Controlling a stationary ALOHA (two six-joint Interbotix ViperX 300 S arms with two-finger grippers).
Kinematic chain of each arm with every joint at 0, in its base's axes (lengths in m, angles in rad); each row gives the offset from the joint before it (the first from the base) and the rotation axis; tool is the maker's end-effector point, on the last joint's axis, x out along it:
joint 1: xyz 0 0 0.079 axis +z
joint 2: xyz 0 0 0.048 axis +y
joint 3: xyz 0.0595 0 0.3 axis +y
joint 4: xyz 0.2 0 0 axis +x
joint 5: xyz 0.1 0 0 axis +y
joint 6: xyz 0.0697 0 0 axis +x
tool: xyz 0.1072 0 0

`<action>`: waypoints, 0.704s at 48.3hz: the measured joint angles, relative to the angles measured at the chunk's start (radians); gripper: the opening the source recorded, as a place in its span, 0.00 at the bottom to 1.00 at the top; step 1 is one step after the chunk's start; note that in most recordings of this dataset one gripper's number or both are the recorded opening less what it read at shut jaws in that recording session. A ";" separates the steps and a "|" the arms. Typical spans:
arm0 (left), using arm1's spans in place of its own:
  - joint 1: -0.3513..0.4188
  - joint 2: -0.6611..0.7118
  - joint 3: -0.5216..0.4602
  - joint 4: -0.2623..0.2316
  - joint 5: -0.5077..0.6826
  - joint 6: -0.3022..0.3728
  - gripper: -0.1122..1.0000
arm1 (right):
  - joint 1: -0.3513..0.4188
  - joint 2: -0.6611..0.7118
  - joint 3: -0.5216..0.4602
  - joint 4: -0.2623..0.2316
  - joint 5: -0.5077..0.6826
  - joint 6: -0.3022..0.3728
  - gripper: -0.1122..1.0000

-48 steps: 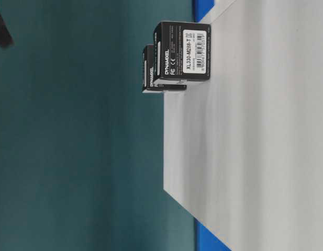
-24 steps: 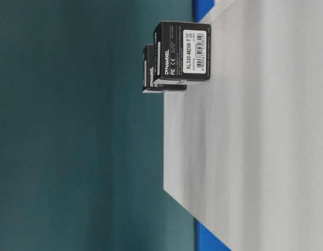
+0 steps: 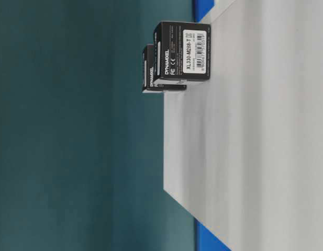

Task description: Place the box from the white plastic tray onto the white base.

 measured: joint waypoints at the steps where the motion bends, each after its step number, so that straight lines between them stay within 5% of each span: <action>1: 0.000 0.000 0.000 0.000 0.002 0.000 0.03 | 0.000 -0.003 0.003 0.000 0.000 0.000 0.98; 34: 0.000 0.000 0.000 0.000 0.000 0.000 0.03 | 0.000 -0.081 0.057 0.000 -0.002 0.000 0.98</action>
